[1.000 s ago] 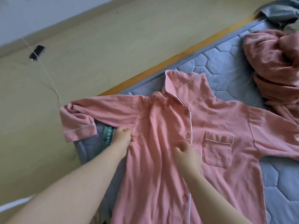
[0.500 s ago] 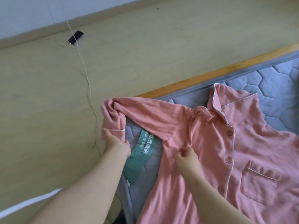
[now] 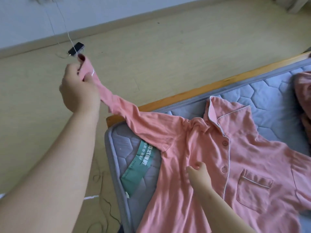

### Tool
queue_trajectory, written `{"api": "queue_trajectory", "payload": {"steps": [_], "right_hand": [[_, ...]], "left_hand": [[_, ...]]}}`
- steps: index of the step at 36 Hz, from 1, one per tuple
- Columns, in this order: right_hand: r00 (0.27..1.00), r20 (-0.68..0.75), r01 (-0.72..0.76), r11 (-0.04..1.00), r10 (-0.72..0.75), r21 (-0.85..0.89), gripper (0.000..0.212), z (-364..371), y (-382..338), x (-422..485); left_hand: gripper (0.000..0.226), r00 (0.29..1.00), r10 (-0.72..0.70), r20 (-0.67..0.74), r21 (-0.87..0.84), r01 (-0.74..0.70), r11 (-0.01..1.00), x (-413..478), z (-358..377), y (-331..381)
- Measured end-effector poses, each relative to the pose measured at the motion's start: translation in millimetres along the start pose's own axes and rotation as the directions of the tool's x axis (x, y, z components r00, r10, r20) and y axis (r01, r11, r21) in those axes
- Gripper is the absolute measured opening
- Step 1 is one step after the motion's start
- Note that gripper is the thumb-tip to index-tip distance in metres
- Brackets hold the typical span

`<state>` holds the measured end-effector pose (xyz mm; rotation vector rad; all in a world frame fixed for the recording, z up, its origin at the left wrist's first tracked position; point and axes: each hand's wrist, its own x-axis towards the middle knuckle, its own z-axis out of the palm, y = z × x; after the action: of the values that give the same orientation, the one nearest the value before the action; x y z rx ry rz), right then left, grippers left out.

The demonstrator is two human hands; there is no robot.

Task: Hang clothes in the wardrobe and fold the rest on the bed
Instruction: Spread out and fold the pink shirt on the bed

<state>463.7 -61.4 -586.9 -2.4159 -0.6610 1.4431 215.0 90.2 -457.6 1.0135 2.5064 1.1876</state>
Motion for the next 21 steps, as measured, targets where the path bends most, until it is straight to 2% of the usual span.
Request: {"api": "queue_trajectory", "payload": {"steps": [2, 4, 5, 6, 8, 9, 11, 13, 15, 18, 21], "right_hand": [[1.0, 0.001, -0.001, 1.0, 0.001, 0.004, 0.049, -3.6, 1.6, -1.0], [1.0, 0.023, 0.01, 1.0, -0.01, 0.002, 0.046, -6.5, 2.8, -4.1], [0.999, 0.033, 0.011, 1.0, -0.011, 0.0, 0.044, -7.5, 3.9, -5.1], [0.999, 0.042, 0.013, 1.0, -0.013, 0.0, 0.042, -8.8, 4.4, -6.7], [0.998, 0.054, 0.015, 1.0, -0.015, 0.015, 0.035, -11.1, 5.6, -10.0], [0.998, 0.054, 0.016, 0.999, -0.017, 0.032, 0.031, -12.2, 6.9, -10.6], [0.998, 0.05, 0.034, 0.998, -0.037, 0.055, 0.025, -14.6, 9.2, -11.7], [0.998, 0.041, 0.049, 0.996, -0.053, 0.08, 0.012, -17.4, 10.2, -12.0], [0.998, 0.036, 0.055, 0.993, -0.059, 0.106, 0.008, -21.2, 9.2, -13.4], [0.998, 0.028, 0.058, 0.982, -0.064, 0.178, 0.016, -29.0, 6.7, -17.4], [0.996, 0.043, 0.065, 0.959, -0.08, 0.277, 0.017, -37.1, 2.3, -23.2]], "left_hand": [[0.028, 0.965, 0.213, 0.152, 0.21, -0.243, 0.947, 3.9, -11.2, 18.0], [0.03, 0.939, 0.258, 0.228, 0.233, -0.31, 0.922, 7.3, -18.6, 33.3], [0.028, 0.927, 0.269, 0.26, 0.186, -0.322, 0.928, 9.3, -21.9, 39.1], [0.021, 0.914, 0.274, 0.299, 0.071, -0.307, 0.949, 12.2, -24.4, 43.6], [0.008, 0.894, 0.223, 0.389, -0.185, -0.161, 0.969, 14.1, -32.2, 51.1], [0.01, 0.879, 0.226, 0.419, -0.213, -0.147, 0.966, 13.2, -34.9, 53.4], [0.004, 0.876, 0.249, 0.413, -0.045, -0.254, 0.966, 11.2, -37.4, 55.2], [0.006, 0.91, 0.26, 0.323, 0.076, -0.299, 0.951, 11.4, -38.4, 57.8], [0.016, 0.903, 0.234, 0.359, -0.019, -0.244, 0.97, 4.9, -40.4, 68.0], [0.017, 0.826, 0.212, 0.521, -0.194, -0.128, 0.973, -10.3, -35.6, 81.4], [0.027, 0.769, 0.217, 0.601, -0.256, -0.072, 0.964, -30.9, -31.3, 93.8]]}}
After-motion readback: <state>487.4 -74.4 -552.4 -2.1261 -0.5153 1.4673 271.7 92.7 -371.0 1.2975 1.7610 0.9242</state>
